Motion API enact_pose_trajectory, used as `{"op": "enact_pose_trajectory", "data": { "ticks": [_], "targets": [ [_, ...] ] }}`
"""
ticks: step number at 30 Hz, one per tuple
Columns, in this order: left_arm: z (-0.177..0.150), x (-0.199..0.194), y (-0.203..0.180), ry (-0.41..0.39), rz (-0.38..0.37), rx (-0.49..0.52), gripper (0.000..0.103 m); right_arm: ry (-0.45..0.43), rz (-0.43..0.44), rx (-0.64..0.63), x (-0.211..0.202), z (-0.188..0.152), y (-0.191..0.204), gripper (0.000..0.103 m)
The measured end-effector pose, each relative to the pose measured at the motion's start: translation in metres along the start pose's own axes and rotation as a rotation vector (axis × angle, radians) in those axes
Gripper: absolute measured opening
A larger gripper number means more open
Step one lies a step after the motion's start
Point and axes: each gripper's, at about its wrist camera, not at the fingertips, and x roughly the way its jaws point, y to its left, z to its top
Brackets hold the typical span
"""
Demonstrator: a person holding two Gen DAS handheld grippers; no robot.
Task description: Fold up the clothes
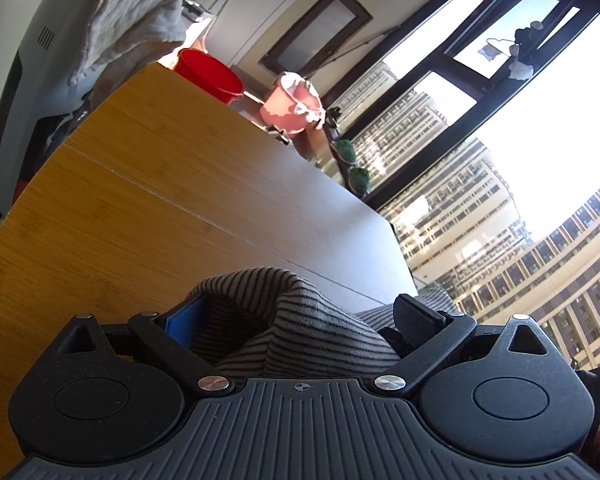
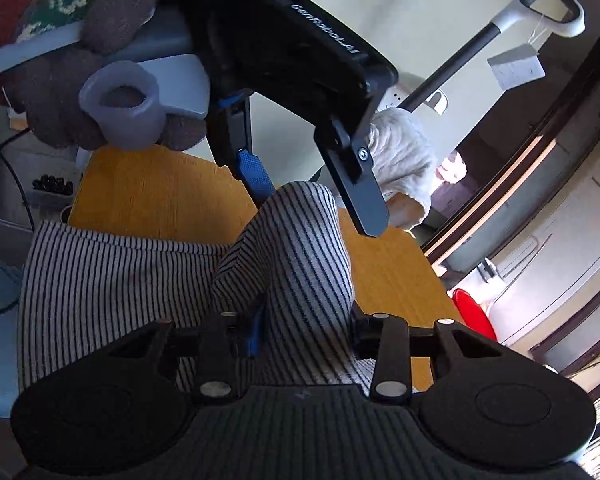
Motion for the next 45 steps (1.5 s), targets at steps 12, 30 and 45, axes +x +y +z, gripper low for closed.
{"op": "enact_pose_trajectory", "data": {
  "ticks": [12,30,45],
  "targets": [
    [-0.027,0.013,-0.022,0.004,0.088,0.146,0.068,0.074,-0.075,0.52,-0.071,-0.031,-0.085,0.066],
    [0.006,0.042,-0.044,-0.058,0.128,0.283,0.057,0.159,-0.171,1.224,-0.049,-0.137,-0.174,0.042],
    [-0.001,0.058,-0.022,-0.04,0.203,0.326,0.075,0.184,-0.309,1.123,-0.045,-0.16,-0.161,0.063]
  ]
}}
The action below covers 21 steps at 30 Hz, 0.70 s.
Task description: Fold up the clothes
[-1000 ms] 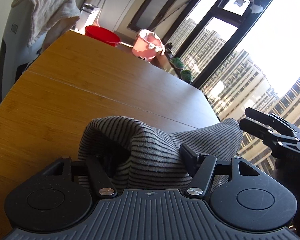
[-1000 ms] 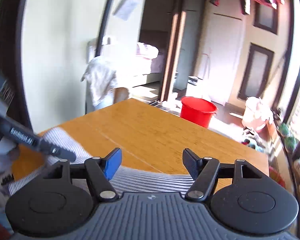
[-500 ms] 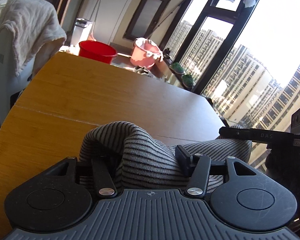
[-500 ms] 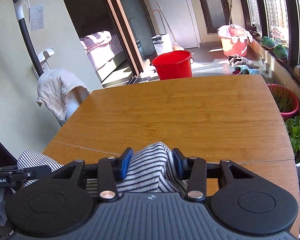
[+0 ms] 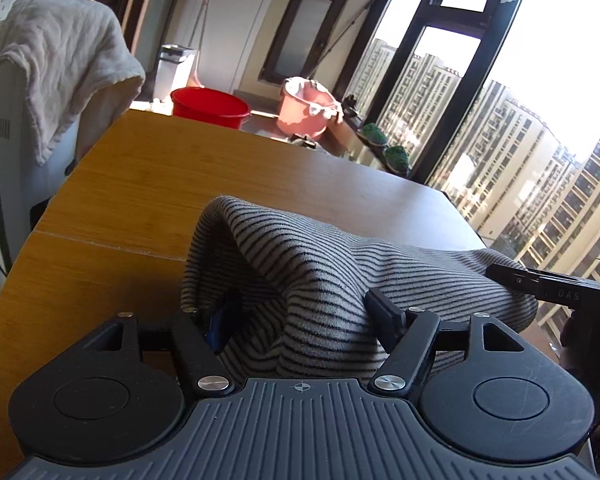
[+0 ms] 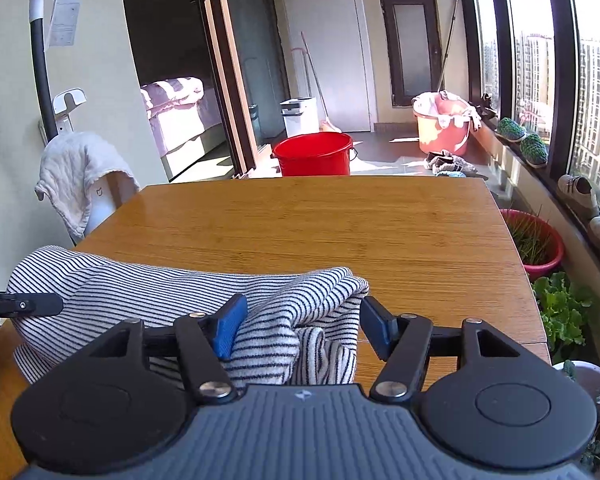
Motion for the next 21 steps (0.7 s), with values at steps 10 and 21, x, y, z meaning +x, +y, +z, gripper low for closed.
{"op": "enact_pose_trajectory", "data": {
  "ticks": [10,21],
  "targets": [
    [0.002,0.0,-0.002,-0.003,0.02,0.007,0.078,-0.153,0.002,-0.12,-0.045,0.002,0.032,0.061],
    [0.019,-0.05,0.01,-0.078,0.034,-0.05,0.086,0.059,0.027,0.018,-0.008,-0.038,0.019,0.079]
  ]
}}
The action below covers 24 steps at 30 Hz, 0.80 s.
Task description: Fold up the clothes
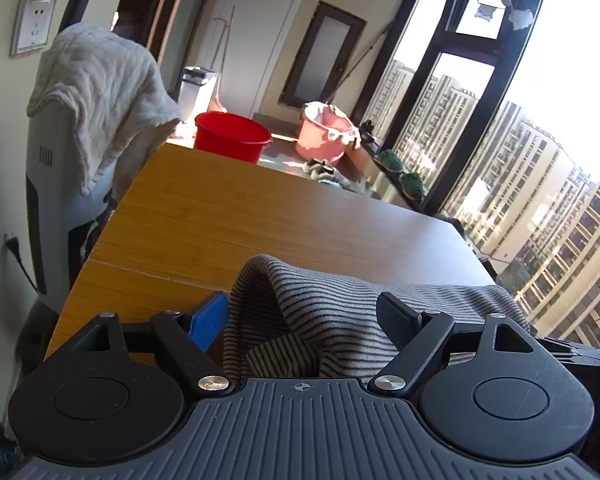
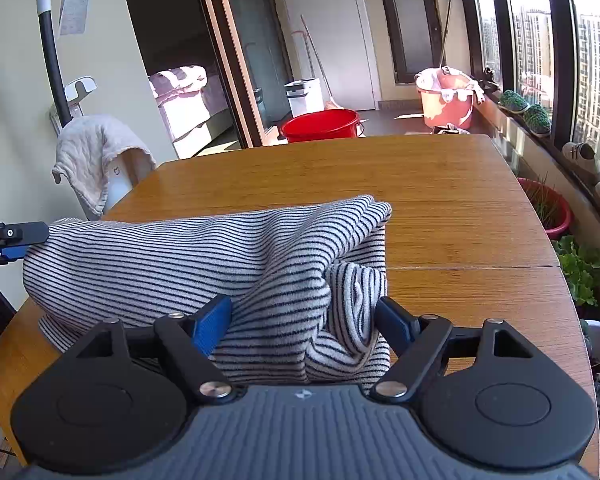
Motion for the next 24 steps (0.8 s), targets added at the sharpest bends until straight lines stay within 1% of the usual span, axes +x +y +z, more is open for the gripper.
{"op": "enact_pose_trajectory", "data": {
  "ticks": [2,5,7,9,11,12,15,17,18,19,20,21,22,23,24],
  "targets": [
    [0.007,0.0,-0.005,0.006,-0.015,-0.001,0.087,0.006,0.006,0.012,0.0,-0.001,0.0,0.079],
    [0.0,0.016,-0.014,0.046,0.012,0.045,0.085,0.016,0.014,0.034,-0.002,-0.004,0.001,0.079],
    [-0.012,0.026,-0.017,0.089,0.005,0.062,0.075,0.026,0.02,0.047,-0.009,-0.014,0.001,0.079],
    [-0.024,0.03,-0.017,0.115,-0.006,0.069,0.075,0.038,0.026,0.03,-0.018,-0.024,0.0,0.079],
    [-0.032,0.028,-0.013,0.122,-0.008,0.082,0.077,0.01,0.021,-0.001,-0.028,-0.023,0.003,0.078],
    [-0.034,0.026,-0.011,0.122,-0.008,0.086,0.079,-0.004,0.018,-0.017,-0.033,-0.022,0.004,0.078],
    [-0.029,0.02,-0.005,0.119,-0.039,0.057,0.079,-0.046,0.013,-0.046,-0.046,-0.019,0.006,0.078],
    [-0.022,0.02,-0.003,0.115,-0.059,0.033,0.083,-0.075,0.026,0.063,-0.047,-0.002,-0.006,0.078],
    [-0.019,0.023,-0.003,0.122,-0.064,0.014,0.09,-0.07,0.04,0.136,-0.042,0.007,-0.014,0.078],
    [-0.015,0.026,-0.002,0.129,-0.069,-0.005,0.094,-0.052,0.054,0.199,-0.035,0.015,-0.023,0.078],
    [-0.012,0.031,-0.001,0.14,-0.071,-0.024,0.094,-0.027,0.062,0.248,-0.026,0.019,-0.028,0.082],
    [-0.012,0.039,0.001,0.158,-0.068,-0.043,0.094,0.017,0.069,0.298,-0.011,0.021,-0.033,0.083],
    [-0.012,0.046,0.003,0.177,-0.065,-0.062,0.091,0.059,0.083,0.33,0.003,0.022,-0.036,0.083],
    [-0.012,0.053,0.005,0.188,-0.063,-0.077,0.09,0.068,0.098,0.335,0.011,0.022,-0.037,0.08],
    [-0.012,0.057,0.007,0.177,-0.062,-0.075,0.085,0.05,0.102,0.304,0.014,0.024,-0.034,0.072]
  ]
}}
